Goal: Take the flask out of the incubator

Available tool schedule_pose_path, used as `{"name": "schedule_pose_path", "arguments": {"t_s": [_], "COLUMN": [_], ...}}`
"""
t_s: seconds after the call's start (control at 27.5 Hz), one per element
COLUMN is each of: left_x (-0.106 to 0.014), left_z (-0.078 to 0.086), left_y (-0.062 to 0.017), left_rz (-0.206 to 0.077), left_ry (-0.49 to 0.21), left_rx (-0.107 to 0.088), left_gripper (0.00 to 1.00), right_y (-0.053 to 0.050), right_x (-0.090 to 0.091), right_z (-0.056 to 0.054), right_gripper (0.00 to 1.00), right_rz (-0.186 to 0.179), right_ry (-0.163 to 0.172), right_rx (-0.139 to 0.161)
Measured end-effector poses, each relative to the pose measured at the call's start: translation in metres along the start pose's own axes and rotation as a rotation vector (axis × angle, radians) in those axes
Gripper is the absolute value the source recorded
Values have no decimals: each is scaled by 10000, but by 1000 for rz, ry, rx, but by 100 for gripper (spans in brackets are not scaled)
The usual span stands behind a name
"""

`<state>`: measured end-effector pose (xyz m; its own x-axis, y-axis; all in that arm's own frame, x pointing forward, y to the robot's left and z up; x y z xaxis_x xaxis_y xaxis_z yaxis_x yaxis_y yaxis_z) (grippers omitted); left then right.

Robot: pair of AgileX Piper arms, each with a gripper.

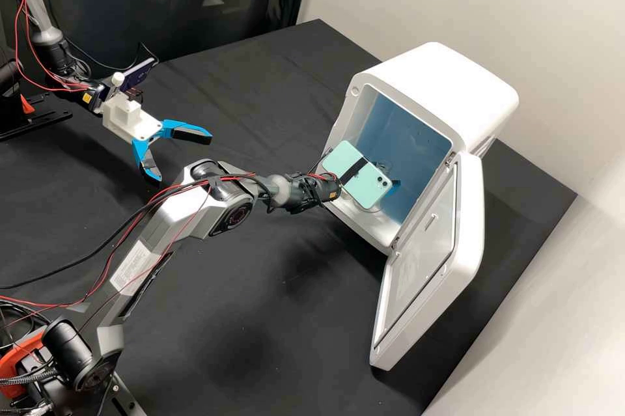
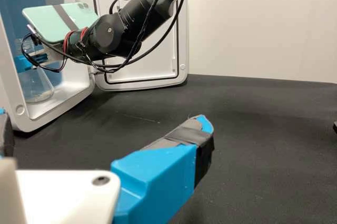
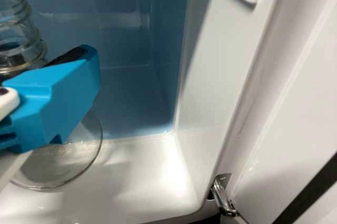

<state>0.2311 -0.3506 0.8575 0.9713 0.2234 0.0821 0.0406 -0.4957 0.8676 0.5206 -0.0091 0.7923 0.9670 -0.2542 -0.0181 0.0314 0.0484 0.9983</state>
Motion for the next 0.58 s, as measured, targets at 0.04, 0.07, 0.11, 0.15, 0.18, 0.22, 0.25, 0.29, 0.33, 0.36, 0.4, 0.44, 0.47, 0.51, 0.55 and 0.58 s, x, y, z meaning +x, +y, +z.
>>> {"name": "schedule_pose_path", "arguments": {"t_s": [0.04,0.07,0.11,0.15,0.18,0.22,0.25,0.29,0.33,0.36,0.4,0.44,0.47,0.51,0.55,0.58], "left_x": [0,-2,-3,-3,-3,-3,-3,-3,-3,-3,-3,-3,-3,-3,-3,-3], "left_z": [0,-8,-14,-16,-16,-16,-16,-16,-16,-16,-16,-16,-16,-16,-16,-16], "left_y": [0,2,3,4,4,4,4,4,4,4,4,4,4,4,4,4], "left_rz": [0,1,1,2,2,2,2,2,2,2,2,2,2,2,2,2], "left_ry": [0,3,6,7,7,7,7,7,7,7,7,7,7,7,7,7], "left_rx": [0,0,-1,-1,-1,-1,-1,-1,-1,-1,-1,-1,-1,-1,-1,-1], "left_gripper": [100,100,100,100,100,100,100,100,100,100,100,100,100,100,100,100], "right_y": [0,0,0,0,-1,0,-3,-4,-18,-18,-7,0,15,39,65,94], "right_x": [0,0,0,0,0,0,-2,-4,-17,-25,-46,-66,-94,-132,-164,-195], "right_z": [0,0,0,0,-2,-7,-6,-6,4,19,19,32,35,51,68,83], "right_gripper": [0,0,0,0,0,0,0,0,0,0,0,0,0,0,0,0], "right_rz": [0,0,0,0,-1,-1,0,2,1,0,1,1,-1,-5,-6,-6], "right_ry": [0,0,0,0,2,7,11,14,20,22,28,30,31,28,24,20], "right_rx": [0,2,5,5,3,5,9,13,14,17,18,29,38,65,83,99]}}
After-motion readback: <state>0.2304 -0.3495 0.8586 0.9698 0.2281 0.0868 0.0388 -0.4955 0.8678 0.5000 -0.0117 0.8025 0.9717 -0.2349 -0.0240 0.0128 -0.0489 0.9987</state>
